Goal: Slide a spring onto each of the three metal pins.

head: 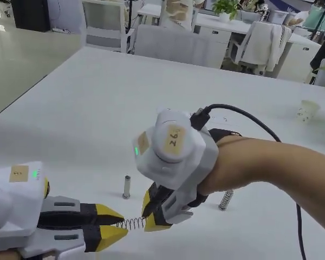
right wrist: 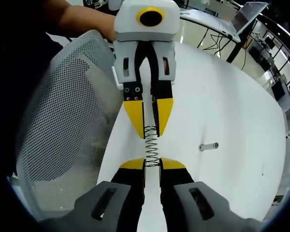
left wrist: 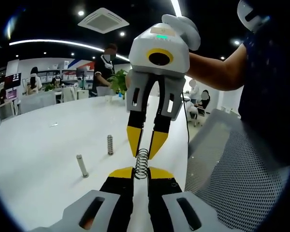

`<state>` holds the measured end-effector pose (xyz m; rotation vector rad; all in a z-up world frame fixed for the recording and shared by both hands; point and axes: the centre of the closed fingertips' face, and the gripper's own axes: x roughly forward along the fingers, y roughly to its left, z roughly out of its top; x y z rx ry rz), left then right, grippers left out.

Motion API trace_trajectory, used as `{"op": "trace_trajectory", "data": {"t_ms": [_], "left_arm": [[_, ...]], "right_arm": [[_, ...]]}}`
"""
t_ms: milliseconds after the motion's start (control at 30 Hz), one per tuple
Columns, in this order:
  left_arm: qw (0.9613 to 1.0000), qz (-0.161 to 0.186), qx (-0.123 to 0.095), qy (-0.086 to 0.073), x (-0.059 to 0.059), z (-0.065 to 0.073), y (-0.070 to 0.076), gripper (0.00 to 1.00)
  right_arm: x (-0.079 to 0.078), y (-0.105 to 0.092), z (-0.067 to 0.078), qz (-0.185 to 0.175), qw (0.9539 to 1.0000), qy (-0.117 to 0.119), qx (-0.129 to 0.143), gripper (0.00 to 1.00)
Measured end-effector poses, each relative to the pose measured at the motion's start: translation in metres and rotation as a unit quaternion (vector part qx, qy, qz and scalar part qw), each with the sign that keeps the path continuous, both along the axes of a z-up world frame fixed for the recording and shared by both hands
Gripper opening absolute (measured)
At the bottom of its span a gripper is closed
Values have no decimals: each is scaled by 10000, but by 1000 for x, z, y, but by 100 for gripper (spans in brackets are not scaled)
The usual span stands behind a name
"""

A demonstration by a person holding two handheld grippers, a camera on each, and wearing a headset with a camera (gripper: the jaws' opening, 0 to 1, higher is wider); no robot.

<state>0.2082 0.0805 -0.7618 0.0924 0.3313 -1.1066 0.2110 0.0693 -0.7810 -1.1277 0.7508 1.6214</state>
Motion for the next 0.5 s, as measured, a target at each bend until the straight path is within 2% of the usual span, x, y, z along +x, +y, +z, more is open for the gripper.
{"op": "trace_trajectory", "data": {"t_ms": [500], "left_arm": [[10000,1,-51,53,1,2,-1,1]], "right_arm": [[1,1,-2,-80,10000,40,-15,10]]}}
